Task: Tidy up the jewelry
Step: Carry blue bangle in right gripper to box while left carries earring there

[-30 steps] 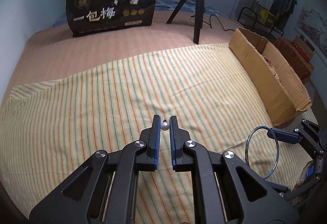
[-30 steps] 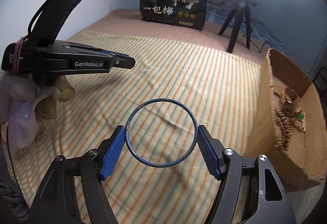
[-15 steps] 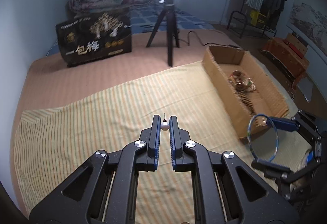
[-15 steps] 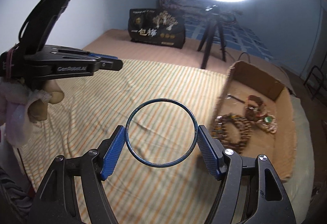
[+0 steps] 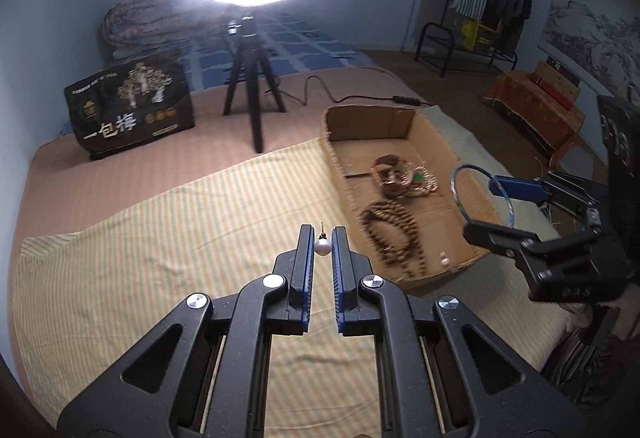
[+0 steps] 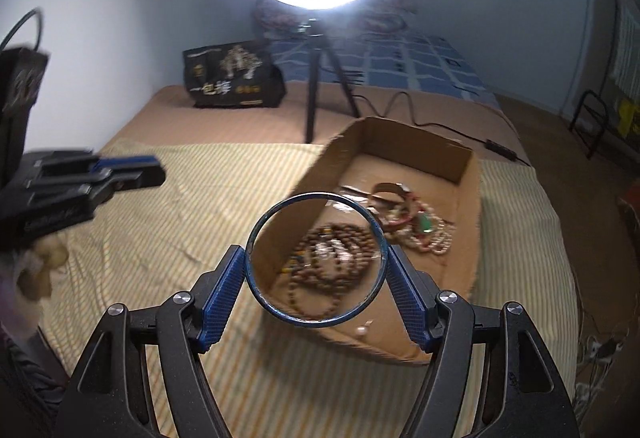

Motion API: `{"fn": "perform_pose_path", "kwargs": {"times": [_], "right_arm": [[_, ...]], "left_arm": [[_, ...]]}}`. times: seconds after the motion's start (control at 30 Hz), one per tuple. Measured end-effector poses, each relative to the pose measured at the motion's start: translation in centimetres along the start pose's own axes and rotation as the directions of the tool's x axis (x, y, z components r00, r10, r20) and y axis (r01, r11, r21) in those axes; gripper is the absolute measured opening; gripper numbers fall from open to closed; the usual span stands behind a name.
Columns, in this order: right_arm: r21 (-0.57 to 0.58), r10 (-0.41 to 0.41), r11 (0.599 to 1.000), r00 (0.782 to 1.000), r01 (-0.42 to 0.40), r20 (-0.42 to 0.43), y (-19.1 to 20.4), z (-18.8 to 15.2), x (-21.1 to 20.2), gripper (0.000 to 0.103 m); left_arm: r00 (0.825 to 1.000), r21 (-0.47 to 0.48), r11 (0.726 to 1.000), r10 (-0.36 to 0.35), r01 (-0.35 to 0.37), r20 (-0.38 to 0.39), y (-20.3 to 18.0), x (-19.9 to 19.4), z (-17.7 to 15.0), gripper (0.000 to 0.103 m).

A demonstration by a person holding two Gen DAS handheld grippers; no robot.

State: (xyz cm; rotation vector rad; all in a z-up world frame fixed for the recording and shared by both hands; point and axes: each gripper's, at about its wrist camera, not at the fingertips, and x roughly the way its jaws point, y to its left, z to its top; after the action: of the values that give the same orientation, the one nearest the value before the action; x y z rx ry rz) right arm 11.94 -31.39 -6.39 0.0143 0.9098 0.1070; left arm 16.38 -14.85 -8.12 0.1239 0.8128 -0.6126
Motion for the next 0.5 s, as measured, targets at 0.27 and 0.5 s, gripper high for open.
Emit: {"fn": "perform_pose_path", "kwargs": {"times": [0.27, 0.5], "right_arm": [[0.04, -0.012, 0.999, 1.0, 0.012, -0.001, -3.3, 1.5, 0.0, 0.07], [0.059, -0.02, 0.998, 1.0, 0.02, -0.005, -6.0, 3.1, 0.6, 0.07]], "left_arm": [[0.999, -0.009, 0.999, -0.036, 0.036, 0.017, -4.0, 0.8, 0.8, 0.007], [0.998, -0.019, 0.998, -0.056, 0.056, 0.015, -6.6, 2.1, 1.2, 0.007]]}}
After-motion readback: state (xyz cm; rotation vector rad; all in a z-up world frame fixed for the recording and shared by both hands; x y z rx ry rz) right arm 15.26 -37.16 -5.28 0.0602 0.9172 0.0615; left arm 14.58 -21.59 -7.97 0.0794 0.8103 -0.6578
